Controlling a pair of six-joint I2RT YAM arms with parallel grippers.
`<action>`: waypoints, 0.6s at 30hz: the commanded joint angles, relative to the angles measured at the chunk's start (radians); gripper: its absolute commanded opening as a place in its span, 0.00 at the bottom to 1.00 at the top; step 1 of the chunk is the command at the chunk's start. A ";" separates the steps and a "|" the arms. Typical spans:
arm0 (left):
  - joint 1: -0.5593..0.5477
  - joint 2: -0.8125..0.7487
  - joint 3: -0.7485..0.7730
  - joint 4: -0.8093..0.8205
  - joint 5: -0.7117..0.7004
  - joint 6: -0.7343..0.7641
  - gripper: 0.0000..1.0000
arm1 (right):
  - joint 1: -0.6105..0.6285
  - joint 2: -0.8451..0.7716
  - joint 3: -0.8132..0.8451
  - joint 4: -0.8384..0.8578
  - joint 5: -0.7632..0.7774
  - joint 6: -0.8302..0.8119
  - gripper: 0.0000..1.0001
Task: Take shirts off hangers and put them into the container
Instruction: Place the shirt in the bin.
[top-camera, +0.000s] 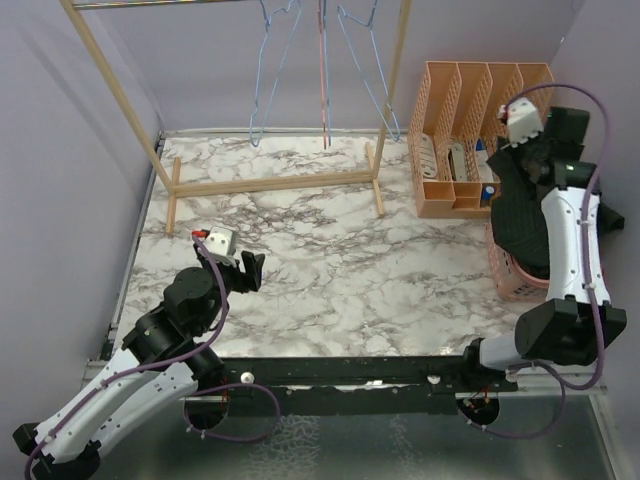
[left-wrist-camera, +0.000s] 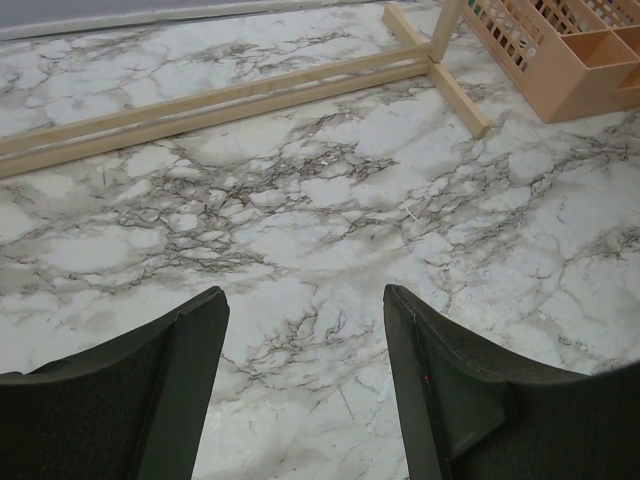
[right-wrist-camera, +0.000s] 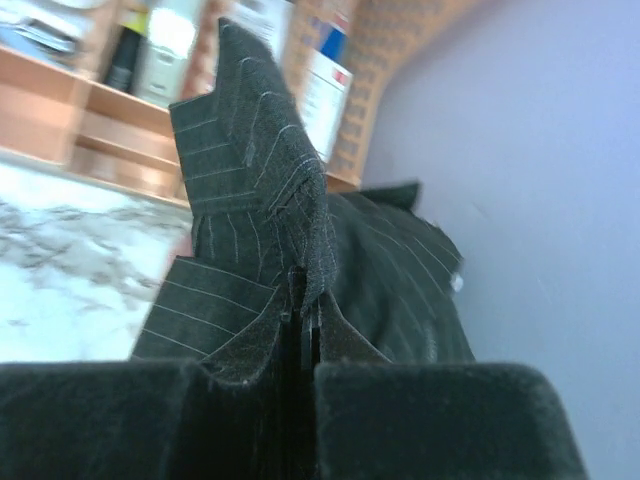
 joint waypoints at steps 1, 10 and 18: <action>0.006 -0.014 -0.006 -0.002 -0.027 -0.011 0.67 | -0.260 -0.014 -0.046 0.069 -0.089 0.049 0.01; 0.006 0.007 -0.003 -0.002 -0.022 -0.010 0.67 | -0.403 -0.104 -0.477 0.141 -0.270 -0.046 0.01; 0.006 0.030 -0.002 0.000 -0.017 -0.012 0.67 | -0.403 0.023 -0.751 0.229 -0.265 -0.099 0.01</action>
